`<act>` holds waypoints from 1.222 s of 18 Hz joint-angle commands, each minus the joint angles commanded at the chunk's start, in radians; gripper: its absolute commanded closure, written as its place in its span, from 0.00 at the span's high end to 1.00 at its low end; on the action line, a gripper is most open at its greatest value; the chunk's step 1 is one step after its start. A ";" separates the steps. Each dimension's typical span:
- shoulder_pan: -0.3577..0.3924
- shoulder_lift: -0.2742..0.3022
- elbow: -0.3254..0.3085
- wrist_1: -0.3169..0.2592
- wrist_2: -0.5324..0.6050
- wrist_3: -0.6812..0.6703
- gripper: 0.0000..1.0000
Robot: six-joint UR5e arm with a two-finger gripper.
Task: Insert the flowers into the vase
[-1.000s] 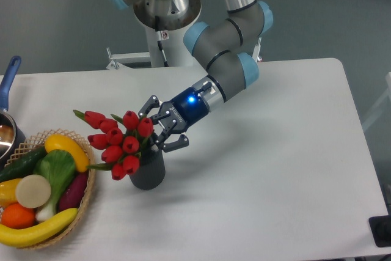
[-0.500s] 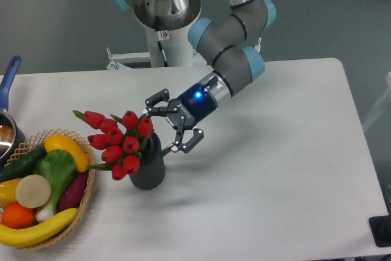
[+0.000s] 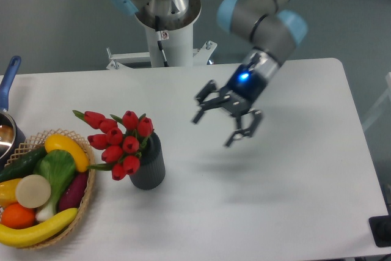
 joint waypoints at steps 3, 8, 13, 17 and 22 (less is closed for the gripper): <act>0.046 0.014 0.058 -0.005 0.214 -0.002 1.00; 0.069 0.058 0.123 -0.034 0.546 -0.006 1.00; 0.155 0.130 0.230 -0.289 0.667 0.018 1.00; 0.229 0.179 0.324 -0.512 0.890 0.216 1.00; 0.388 0.299 0.332 -0.713 0.913 0.371 1.00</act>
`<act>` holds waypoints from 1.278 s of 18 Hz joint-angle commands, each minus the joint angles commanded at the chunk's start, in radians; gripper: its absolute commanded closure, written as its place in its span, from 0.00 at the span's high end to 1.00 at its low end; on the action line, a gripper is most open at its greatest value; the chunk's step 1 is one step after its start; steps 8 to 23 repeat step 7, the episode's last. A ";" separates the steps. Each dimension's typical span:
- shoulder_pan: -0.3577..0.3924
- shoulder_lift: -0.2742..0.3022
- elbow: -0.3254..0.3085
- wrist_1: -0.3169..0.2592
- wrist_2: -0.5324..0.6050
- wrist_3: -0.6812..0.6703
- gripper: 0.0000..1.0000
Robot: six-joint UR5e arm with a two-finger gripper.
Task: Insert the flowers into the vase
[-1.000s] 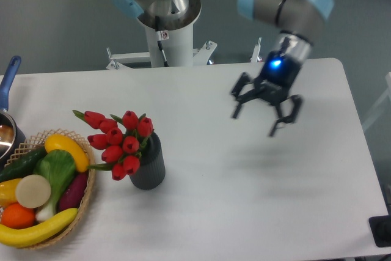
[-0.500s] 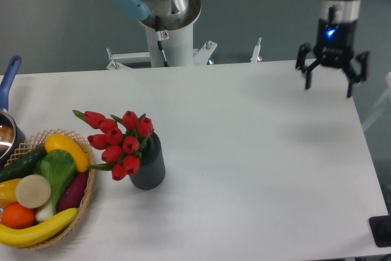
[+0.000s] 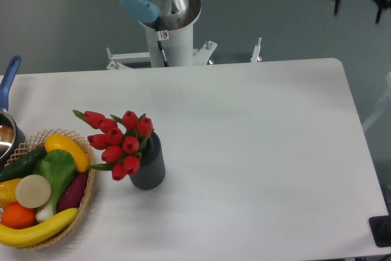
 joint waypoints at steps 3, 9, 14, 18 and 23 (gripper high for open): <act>0.118 0.045 0.000 -0.097 0.000 0.164 1.00; 0.252 0.101 -0.020 -0.138 0.002 0.270 1.00; 0.252 0.101 -0.020 -0.138 0.002 0.270 1.00; 0.252 0.101 -0.020 -0.138 0.002 0.270 1.00; 0.252 0.101 -0.020 -0.138 0.002 0.270 1.00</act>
